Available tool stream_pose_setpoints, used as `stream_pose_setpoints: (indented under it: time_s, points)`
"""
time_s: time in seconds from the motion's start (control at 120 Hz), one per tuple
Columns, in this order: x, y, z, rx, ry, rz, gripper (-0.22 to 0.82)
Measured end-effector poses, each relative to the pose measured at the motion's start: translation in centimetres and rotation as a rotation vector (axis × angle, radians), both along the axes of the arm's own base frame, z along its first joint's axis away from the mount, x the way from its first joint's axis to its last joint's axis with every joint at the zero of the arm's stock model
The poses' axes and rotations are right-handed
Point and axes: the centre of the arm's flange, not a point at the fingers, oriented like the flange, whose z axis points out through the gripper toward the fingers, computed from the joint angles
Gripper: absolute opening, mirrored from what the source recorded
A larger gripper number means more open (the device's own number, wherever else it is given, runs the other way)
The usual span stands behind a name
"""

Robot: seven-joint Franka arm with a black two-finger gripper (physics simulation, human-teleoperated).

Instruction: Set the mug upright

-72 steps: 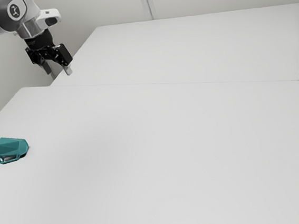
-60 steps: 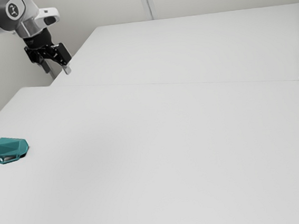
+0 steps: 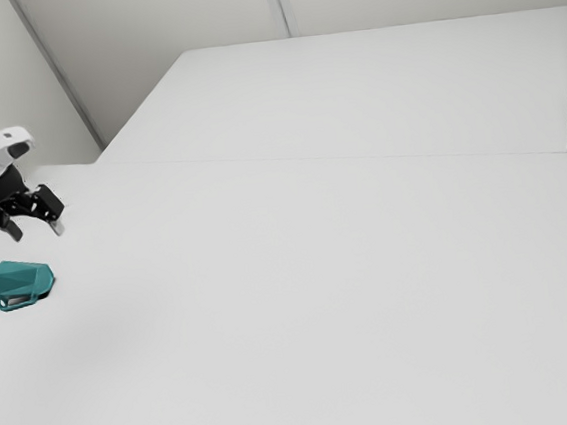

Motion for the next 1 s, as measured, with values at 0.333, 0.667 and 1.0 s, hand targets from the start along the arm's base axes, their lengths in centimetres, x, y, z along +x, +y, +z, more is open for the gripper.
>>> stream_pose_setpoints:
  time_s: [0.333, 0.667, 1.0]
  points:
    - [-5.7, 13.7, -7.6, -0.114, -0.213, 0.042, 0.60]
    - [-8.5, 22.6, -13.7, -0.158, -0.506, -0.117, 0.60]
    - [-12.9, 27.9, -17.9, -0.137, -0.679, -0.330, 0.60]
